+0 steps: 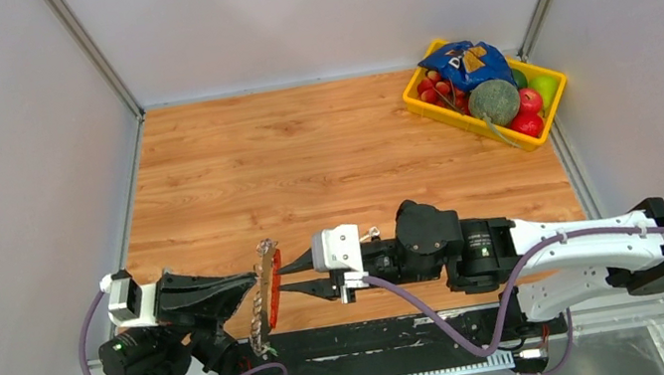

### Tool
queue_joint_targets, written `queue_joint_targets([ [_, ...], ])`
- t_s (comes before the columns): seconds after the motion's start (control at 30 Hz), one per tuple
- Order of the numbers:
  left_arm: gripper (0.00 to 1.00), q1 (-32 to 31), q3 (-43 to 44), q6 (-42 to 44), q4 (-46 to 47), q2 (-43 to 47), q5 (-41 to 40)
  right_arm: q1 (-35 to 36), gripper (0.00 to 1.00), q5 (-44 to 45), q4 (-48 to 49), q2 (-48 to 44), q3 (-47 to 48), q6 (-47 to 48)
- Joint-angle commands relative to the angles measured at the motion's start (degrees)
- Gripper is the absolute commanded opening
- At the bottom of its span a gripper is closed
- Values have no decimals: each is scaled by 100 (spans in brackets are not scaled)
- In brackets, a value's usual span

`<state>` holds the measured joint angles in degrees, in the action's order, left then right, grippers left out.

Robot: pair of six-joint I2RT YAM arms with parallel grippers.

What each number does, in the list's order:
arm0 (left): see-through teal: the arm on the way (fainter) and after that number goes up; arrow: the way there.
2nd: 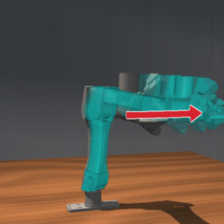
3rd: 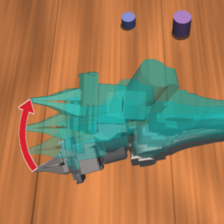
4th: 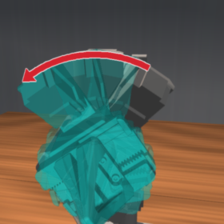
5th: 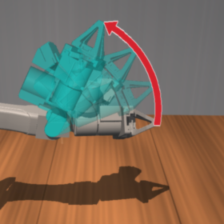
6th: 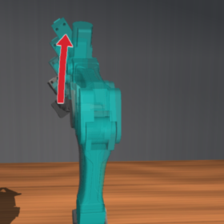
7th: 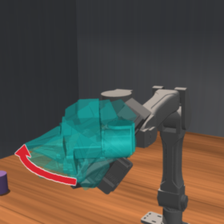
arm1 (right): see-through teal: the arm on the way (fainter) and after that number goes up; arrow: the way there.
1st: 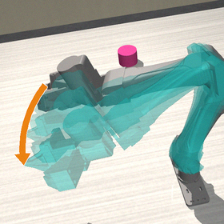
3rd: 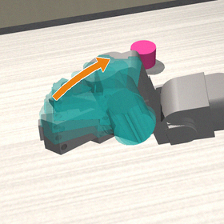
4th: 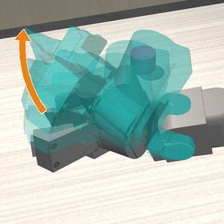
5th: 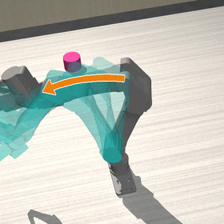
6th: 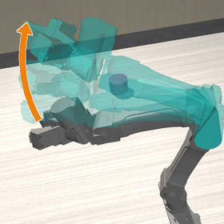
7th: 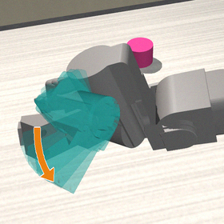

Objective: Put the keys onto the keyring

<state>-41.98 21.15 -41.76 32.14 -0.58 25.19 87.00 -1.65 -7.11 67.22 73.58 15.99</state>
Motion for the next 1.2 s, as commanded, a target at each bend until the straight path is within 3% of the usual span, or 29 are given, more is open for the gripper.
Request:
queue_joint_targets([
  [0.0, 0, -4, -42, -168, 552, 214, -128, 55, 28, 144, 298, 142, 295, 88],
  [1.17, 0, -4, -181, -204, 842, 161, -112, 48, 25, -165, 278, 566, 723, 29],
])
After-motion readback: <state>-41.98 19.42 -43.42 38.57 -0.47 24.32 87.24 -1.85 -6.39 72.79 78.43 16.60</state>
